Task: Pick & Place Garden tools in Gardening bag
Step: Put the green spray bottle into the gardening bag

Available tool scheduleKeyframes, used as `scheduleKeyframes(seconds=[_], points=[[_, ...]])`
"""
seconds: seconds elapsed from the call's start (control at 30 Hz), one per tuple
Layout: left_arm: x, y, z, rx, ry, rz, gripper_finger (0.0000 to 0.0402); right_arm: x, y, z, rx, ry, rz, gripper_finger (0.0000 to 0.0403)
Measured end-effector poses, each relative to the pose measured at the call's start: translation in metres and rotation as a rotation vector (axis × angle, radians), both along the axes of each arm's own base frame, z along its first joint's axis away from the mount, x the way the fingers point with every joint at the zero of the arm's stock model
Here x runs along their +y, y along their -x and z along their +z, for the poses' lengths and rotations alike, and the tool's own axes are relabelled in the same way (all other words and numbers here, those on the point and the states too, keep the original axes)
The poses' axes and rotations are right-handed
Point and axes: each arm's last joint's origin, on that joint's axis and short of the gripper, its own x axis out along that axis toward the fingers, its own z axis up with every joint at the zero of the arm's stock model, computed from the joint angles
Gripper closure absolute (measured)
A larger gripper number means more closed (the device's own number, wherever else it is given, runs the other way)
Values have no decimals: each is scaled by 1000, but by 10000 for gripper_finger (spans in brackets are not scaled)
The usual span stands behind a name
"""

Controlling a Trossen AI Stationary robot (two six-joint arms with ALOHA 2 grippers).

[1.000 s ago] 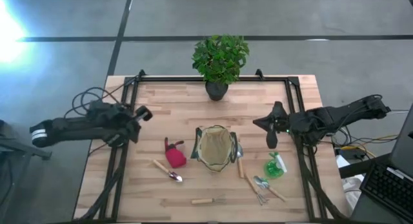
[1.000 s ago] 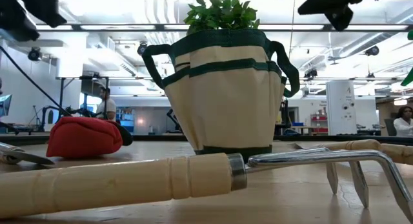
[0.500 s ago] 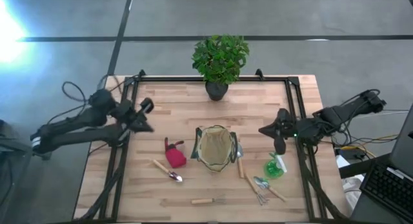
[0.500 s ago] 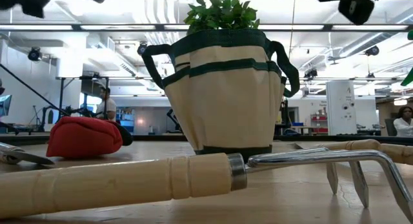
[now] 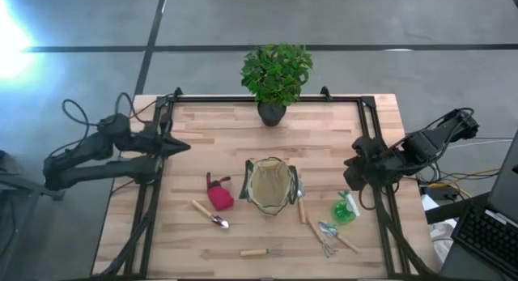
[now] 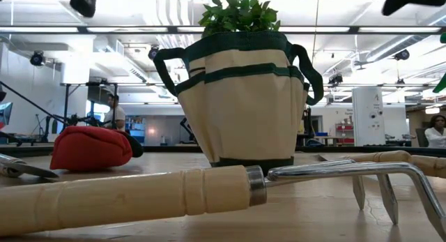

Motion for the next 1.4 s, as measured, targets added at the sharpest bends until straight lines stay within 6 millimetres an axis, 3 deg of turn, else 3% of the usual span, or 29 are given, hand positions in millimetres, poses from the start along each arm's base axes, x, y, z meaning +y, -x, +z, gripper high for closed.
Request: scheduleKeyframes(seconds=[0.23,0.57,0.9,1.13,1.4], points=[[1,1,-9,50,6,68,399,6,-5,8,111,-16,20,394],[1,-22,-51,25,3,103,399,4,-2,10,96,-22,17,394],[-28,-31,-32,34,-78,135,399,5,-3,7,97,4,9,394],[-53,-30,-4,-97,-141,-32,388,4,-3,7,101,22,27,394],[-56,-32,-6,-97,-128,-61,388,4,-4,7,93,58,39,394]])
